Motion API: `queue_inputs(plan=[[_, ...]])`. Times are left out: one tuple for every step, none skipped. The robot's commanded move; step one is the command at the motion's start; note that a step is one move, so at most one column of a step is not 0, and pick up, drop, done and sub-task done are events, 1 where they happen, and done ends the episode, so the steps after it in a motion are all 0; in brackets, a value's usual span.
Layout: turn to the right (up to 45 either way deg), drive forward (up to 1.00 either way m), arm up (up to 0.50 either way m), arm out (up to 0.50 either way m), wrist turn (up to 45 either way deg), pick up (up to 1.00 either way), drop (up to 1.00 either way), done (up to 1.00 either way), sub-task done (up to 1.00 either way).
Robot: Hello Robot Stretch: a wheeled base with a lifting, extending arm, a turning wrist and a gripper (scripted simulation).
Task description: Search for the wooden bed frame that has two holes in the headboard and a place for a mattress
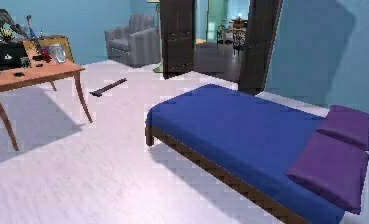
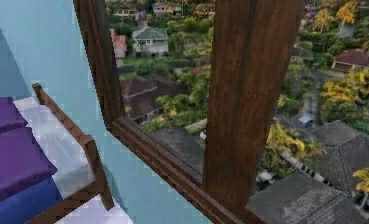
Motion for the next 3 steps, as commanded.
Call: queue_inputs(plan=[[-24.0,0.0,0.0,0.0,0.0,0.0,0.0,0.0,0.0],[0.0,1.0,0.0,0.0,0.0,0.0,0.0,0.0,0.0],[-3.0,0.0,0.0,0.0,0.0,0.0,0.0,0.0,0.0]])
